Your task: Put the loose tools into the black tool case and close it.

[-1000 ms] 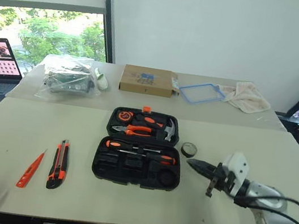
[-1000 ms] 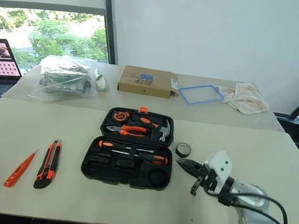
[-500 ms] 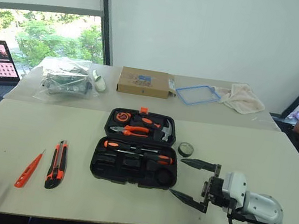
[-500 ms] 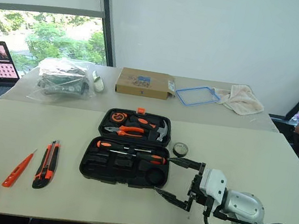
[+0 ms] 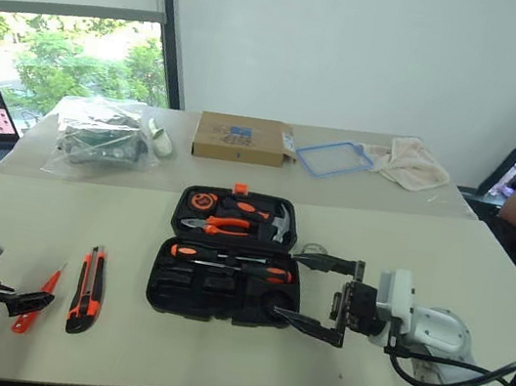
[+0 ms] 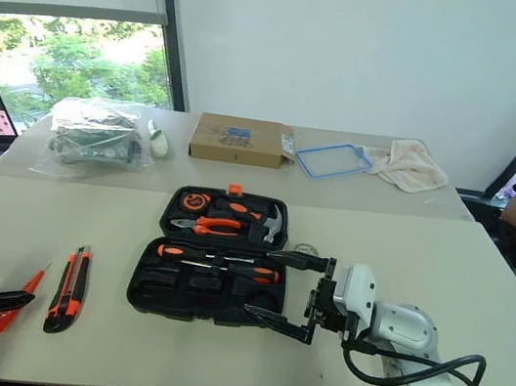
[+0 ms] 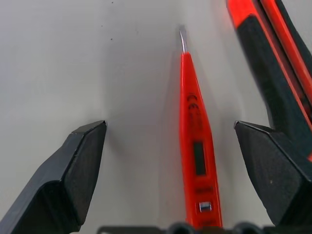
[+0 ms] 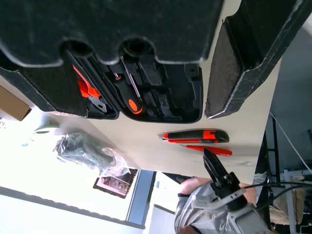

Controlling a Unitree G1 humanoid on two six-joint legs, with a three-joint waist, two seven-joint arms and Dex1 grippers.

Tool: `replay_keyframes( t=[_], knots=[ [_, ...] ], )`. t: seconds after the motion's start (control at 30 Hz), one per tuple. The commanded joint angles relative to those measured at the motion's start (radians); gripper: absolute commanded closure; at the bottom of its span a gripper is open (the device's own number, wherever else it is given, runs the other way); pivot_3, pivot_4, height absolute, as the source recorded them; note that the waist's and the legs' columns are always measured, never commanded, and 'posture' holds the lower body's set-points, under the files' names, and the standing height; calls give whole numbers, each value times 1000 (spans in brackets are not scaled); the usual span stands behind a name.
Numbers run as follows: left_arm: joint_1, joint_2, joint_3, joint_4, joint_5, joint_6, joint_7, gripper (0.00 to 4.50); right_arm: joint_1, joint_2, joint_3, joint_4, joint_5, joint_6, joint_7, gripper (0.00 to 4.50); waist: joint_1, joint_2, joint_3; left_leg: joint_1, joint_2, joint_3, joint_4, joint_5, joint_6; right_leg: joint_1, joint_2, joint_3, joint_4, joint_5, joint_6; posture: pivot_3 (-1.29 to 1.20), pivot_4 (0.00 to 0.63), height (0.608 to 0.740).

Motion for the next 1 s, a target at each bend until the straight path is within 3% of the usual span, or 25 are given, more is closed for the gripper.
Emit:
replay_keyframes(
  t=[0.03, 0.07, 0.3, 0.33, 0.47, 0.57, 0.7, 0.83, 0.93, 1.0],
  knots=[
    [-8, -9, -86, 42, 61, -1, 1, 1200, -10, -1, -7, -36, 16, 2, -15, 0, 4, 4, -1, 0, 0, 0, 0, 0, 0, 0, -1, 0, 0, 0, 0, 0, 150, 740],
    [-11, -7, -86, 48, 68, -4, -5, 1415, -6, -7, -12, -39, 19, 5, -17, 0, 5, 5, -1, 0, 0, 1, 0, 0, 0, 0, -1, 0, 0, 0, 0, 0, 150, 740],
    [-11, -16, -42, 88, 91, -54, -72, 4111, 20, -43, -37, -56, 24, 32, -43, 0, 8, 5, -1, 0, 0, 4, 0, 0, 0, 0, -2, 1, 0, 0, -1, 0, 150, 740],
    [-16, -23, -14, 113, 83, -99, -110, 4275, 24, -49, -43, -60, 18, 49, -65, 0, 7, 6, -1, 0, 0, 4, 0, 0, 0, 0, -2, 1, 0, 0, -1, 0, 150, 740],
    [-45, -20, 34, 165, 98, -437, -367, 4280, 37, -68, -55, -69, 1, 91, -116, 0, 13, 3, -1, -1, 0, 4, 0, 0, 0, -3, -2, 0, 1, 0, -1, 0, 150, 740],
    [-115, 2, -19, 165, 101, -543, -483, 4280, 42, -78, -49, -73, 3, 95, -113, 0, 20, 0, -1, -2, 0, 4, 2, 0, 0, -3, -3, -2, 0, 0, -3, 0, 150, 740],
    [-294, 30, -189, 149, 126, -595, -608, 4280, 44, -80, -40, -72, -6, 86, -105, 0, 17, 0, 0, -4, -1, 1, 4, 0, 0, 4, -12, -4, -1, 0, -2, 0, 150, 740],
    [-538, -7, -419, 181, 222, -683, -708, 4280, 45, -83, -38, -70, -28, 82, -113, 0, -3, 1, 0, -19, -16, -43, 15, 4, 3, 14, -34, -33, 2, -2, 1, 0, 150, 740],
    [-684, -65, -566, 242, 324, -781, -756, 4280, 59, -89, -51, -69, -45, 81, -126, 0, -4, 2, 0, -29, -35, -79, 29, 10, 1, 11, -32, -33, 9, -3, 2, 0, 150, 740],
    [-755, -106, -639, 287, 379, -844, -789, 4280, 83, -105, -71, -79, -45, 79, -123, 0, 9, 1, 0, -29, -36, -73, 30, 11, 1, 3, -25, -30, 6, -2, 2, 0, 150, 740]
  ],
)
